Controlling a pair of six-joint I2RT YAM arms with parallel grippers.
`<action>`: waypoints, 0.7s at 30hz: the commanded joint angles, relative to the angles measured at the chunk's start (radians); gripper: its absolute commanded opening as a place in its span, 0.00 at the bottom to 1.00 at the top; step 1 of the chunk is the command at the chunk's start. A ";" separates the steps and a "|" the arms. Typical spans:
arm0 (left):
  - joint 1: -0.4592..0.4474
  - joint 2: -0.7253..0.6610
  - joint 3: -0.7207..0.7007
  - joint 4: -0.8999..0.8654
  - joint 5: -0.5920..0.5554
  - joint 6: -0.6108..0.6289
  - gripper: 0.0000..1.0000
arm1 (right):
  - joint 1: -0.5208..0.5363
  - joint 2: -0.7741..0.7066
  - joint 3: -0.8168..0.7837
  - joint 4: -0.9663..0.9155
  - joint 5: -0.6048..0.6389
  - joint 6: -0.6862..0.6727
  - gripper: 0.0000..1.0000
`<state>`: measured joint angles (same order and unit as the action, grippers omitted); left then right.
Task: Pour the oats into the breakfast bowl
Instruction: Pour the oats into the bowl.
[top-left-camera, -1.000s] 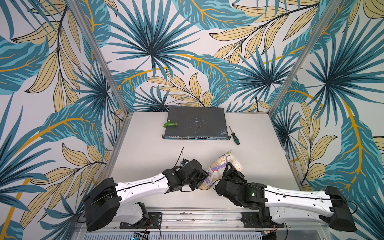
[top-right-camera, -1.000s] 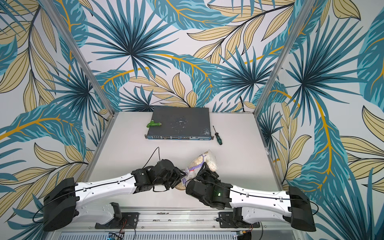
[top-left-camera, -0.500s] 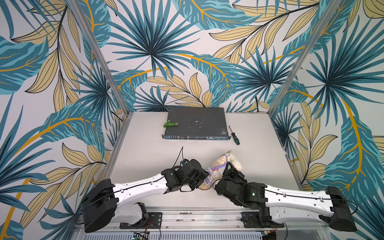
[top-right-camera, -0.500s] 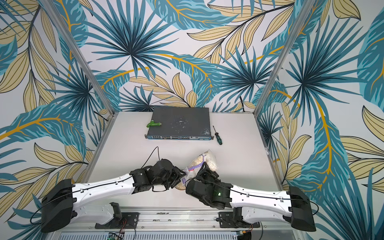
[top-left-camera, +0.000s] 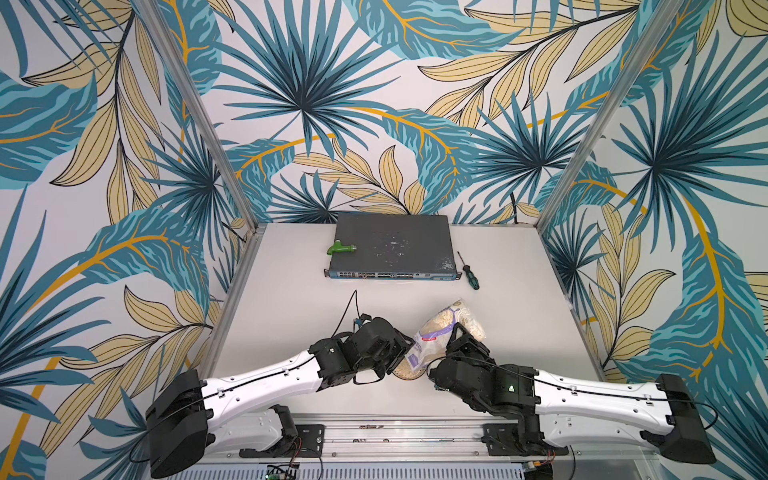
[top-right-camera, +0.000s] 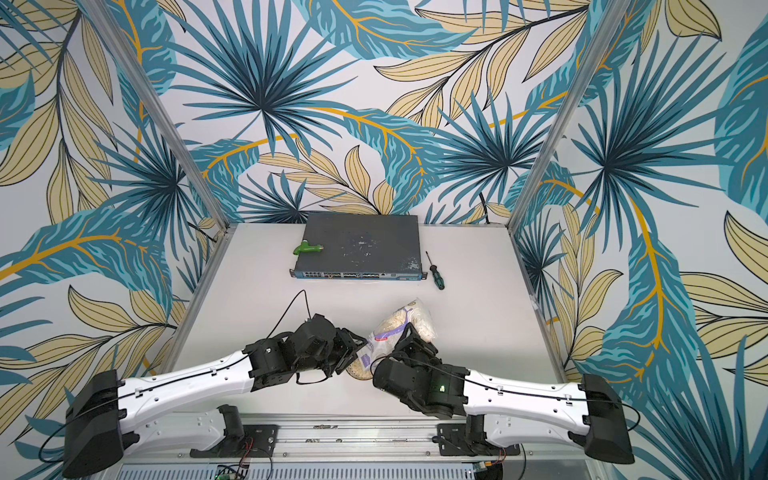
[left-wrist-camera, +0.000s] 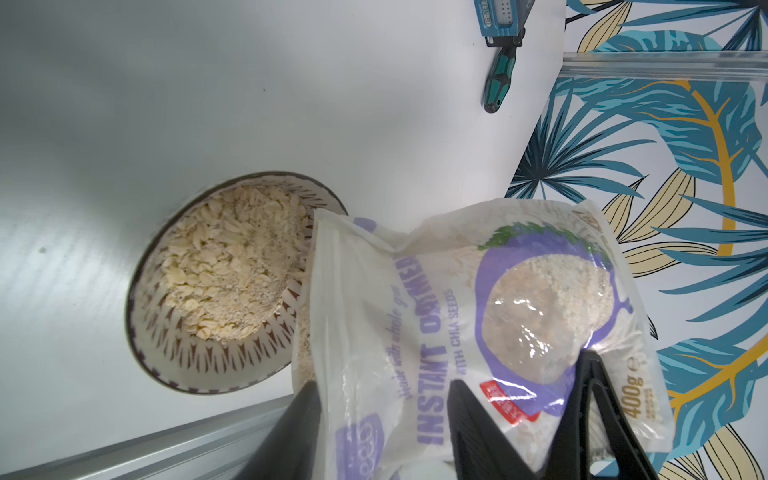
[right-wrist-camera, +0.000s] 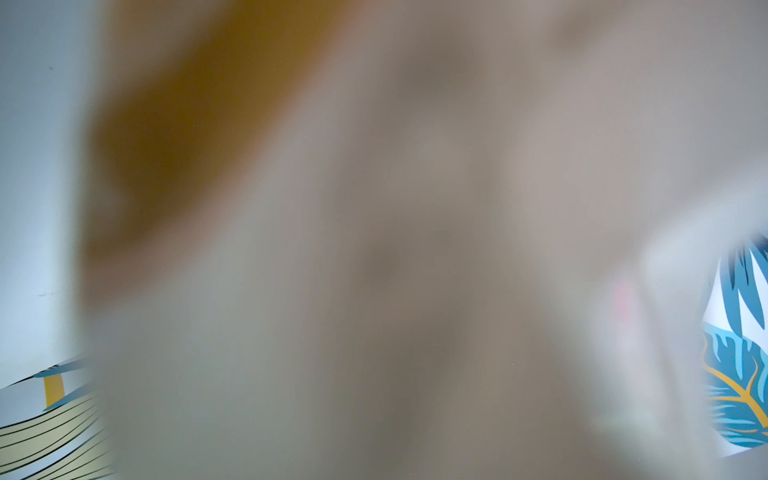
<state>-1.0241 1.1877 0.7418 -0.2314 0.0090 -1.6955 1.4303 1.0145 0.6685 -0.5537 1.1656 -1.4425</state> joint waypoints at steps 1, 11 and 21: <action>0.001 -0.015 0.002 -0.024 -0.020 0.002 0.53 | 0.005 -0.038 0.013 0.026 0.089 0.050 0.00; 0.001 -0.015 0.002 -0.028 -0.026 0.000 0.54 | 0.005 -0.029 -0.021 0.073 0.082 0.026 0.00; 0.001 -0.006 -0.006 -0.021 -0.028 -0.005 0.55 | 0.005 -0.036 -0.001 0.035 0.088 0.043 0.00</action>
<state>-1.0241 1.1873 0.7414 -0.2447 -0.0044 -1.6989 1.4303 0.9863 0.6601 -0.5751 1.1587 -1.4281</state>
